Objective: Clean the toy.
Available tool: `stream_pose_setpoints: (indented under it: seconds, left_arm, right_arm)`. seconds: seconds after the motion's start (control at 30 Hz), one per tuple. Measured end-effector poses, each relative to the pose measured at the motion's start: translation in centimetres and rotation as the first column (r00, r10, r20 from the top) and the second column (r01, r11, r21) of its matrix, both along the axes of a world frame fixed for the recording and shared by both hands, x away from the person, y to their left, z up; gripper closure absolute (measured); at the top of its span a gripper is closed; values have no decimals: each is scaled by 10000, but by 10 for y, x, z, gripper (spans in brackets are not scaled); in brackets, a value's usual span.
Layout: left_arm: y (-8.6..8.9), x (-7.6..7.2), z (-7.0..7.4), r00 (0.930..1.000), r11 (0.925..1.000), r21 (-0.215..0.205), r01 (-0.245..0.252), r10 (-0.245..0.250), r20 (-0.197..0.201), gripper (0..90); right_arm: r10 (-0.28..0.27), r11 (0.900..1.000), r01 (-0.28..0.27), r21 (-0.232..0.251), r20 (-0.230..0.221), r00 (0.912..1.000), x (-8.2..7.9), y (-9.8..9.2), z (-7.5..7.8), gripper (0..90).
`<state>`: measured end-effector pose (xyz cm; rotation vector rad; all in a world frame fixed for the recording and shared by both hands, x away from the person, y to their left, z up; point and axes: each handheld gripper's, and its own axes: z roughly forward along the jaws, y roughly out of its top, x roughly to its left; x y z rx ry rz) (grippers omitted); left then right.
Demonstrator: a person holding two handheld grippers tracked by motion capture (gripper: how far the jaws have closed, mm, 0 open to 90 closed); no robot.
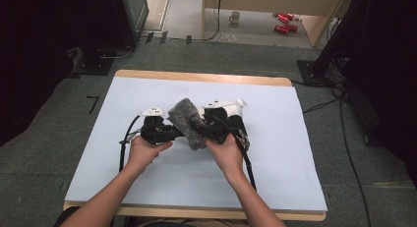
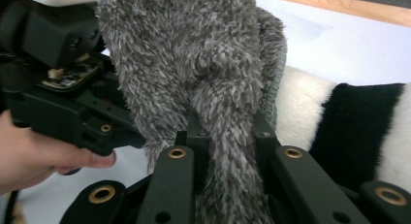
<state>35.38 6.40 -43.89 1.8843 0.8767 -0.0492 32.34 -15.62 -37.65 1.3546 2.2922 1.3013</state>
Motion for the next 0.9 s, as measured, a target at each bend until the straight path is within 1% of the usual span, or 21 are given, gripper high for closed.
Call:
stream_pose_setpoints:
  seconds: [0.07, 0.1, 0.13, 0.2, 0.3, 0.33, 0.37, 0.4, 0.43, 0.47, 0.57, 0.6, 0.67, 0.77, 0.83, 0.9]
  left_arm:
    - [-1, -1, -1, 10000, 10000, 51, -2, 2, 11, 676]
    - [-3, -1, -1, 10000, 9998, 190, 40, -41, 10, 677]
    - [-5, -1, -2, 10000, 9997, 232, 56, -56, 1, 679]
    - [-8, -2, -3, 10000, 9994, 346, 79, -80, 44, 685]
    - [-8, 0, -4, 10000, 9989, 456, 79, -81, 31, 694]
    - [-7, 1, -5, 10000, 9991, 412, 91, -91, -2, 696]
    - [-6, 1, -5, 9999, 9991, 408, 135, -135, -11, 696]
    - [-6, 1, -5, 9999, 9990, 410, 163, -164, 22, 696]
    - [-7, 0, -5, 9998, 9989, 419, 200, -203, 52, 696]
    - [-7, 1, -5, 9998, 9989, 414, 206, -209, 62, 696]
    - [-6, 3, -6, 9998, 9994, 287, 175, -173, -47, 696]
    - [-6, 3, -6, 9998, 9995, 257, 170, -168, -75, 696]
    - [-5, 5, -6, 9998, 9996, 224, 172, -170, -96, 696]
    - [-6, 5, -6, 9998, 9996, 209, 171, -170, -60, 696]
    - [-5, 6, -6, 9999, 9998, 177, 124, -123, -69, 695]
    - [-5, 8, -6, 9999, 9999, 119, 78, -77, -93, 695]
  right_arm:
    - [-40, 9996, 46, -280, 203, 9998, 1, 0, -2, 782]
    - [-16, 9990, 29, -452, 285, 9996, 1, 0, -4, 783]
    - [-7, 9971, 37, -766, 396, 9992, 2, -1, -6, 786]
    - [-26, 9963, 55, -857, 336, 9994, 4, -6, -8, 786]
    - [-311, 9936, 355, -1073, 423, 9986, 4, -15, -10, 786]
    - [-562, 9899, 618, -1278, 469, 9973, 4, -21, -10, 788]
    - [-648, 9883, 707, -1349, 474, 9968, 4, -25, -10, 789]
    - [-762, 9897, 805, -1180, 409, 9963, 5, -34, -10, 789]
    - [-819, 9906, 855, -1070, 368, 9960, 5, -39, -10, 790]
    - [-877, 9904, 909, -1039, 349, 9955, 4, -46, -8, 790]
    - [-1054, 9891, 1091, -986, 420, 9935, 3, -57, -4, 791]
    - [-1155, 9886, 1199, -917, 513, 9920, 3, -63, -1, 792]
    - [-1400, 9863, 1441, -799, 553, 9886, 3, -73, 2, 792]
    - [-1580, 9844, 1615, -693, 529, 9860, 3, -82, 3, 792]
    - [-1803, 9811, 1836, -618, 562, 9820, 3, -90, 4, 791]
    - [-2135, 9749, 2166, -520, 593, 9751, 3, -100, 5, 791]
